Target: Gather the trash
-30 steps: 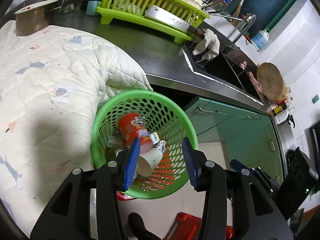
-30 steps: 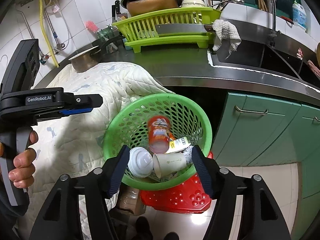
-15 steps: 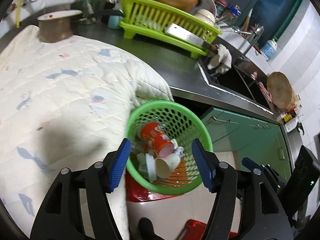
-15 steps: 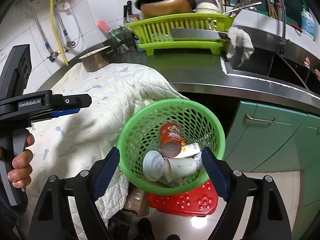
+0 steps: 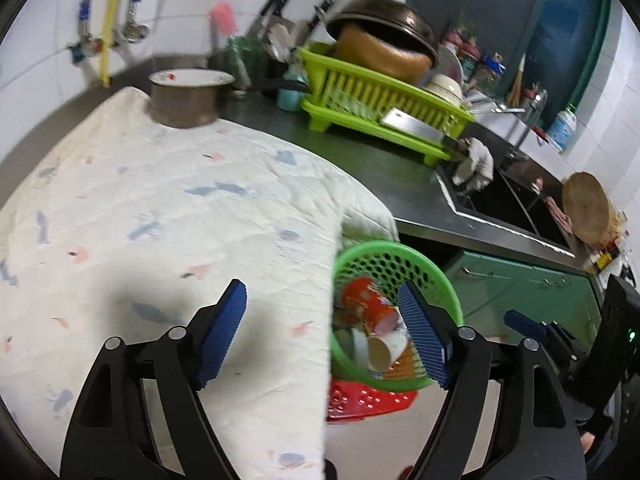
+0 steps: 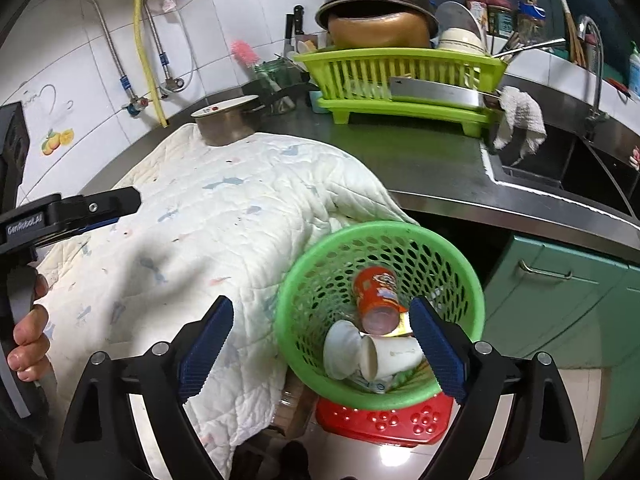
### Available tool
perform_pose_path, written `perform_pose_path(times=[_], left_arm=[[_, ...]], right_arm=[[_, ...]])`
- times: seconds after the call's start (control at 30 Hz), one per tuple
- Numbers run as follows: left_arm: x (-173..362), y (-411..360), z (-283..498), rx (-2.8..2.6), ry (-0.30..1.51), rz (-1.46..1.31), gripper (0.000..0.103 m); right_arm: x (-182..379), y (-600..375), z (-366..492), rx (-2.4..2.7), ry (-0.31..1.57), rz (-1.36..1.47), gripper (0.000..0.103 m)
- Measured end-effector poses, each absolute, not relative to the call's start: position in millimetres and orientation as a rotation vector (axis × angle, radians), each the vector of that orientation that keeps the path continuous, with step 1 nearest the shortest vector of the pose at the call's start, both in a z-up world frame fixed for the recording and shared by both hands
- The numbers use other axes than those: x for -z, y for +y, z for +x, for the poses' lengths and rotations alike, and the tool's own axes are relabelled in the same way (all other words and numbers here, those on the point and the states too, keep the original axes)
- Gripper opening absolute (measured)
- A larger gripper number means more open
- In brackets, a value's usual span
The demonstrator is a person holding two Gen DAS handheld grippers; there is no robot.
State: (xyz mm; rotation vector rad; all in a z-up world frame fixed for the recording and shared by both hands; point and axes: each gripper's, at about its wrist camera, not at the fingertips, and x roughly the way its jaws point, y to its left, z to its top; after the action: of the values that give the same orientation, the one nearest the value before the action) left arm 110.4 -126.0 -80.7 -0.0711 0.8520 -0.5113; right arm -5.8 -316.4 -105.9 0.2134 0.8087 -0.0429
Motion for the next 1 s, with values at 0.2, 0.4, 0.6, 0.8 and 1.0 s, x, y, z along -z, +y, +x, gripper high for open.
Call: perform_pose_path(times=[0.2,0.4,0.6,0.8,1.0], left_arm=[[70,-93,101,0.410,0.797,-0.058,0.092],[58,-60,87,0.296,0.740,-0.036,0.095],[44,-44,72,0.243,0.685,0.022,0.098],[42,-28,62,0.220,0.680,0.026,0.098],[41,-16,53,0.203,0.671,0.002,0.098]], right_arm=[[94,-297,5,0.005,0.799,0.179,0.088],[82,-278,13,-0.032,0.788,0.148,0.089],[70,-262,22,-0.067,0.775,0.139,0.090],[58,-250,28,-0.085,0.757,0.128,0.090],[55,-241,27,-0.097,0.753,0.148,0.090]])
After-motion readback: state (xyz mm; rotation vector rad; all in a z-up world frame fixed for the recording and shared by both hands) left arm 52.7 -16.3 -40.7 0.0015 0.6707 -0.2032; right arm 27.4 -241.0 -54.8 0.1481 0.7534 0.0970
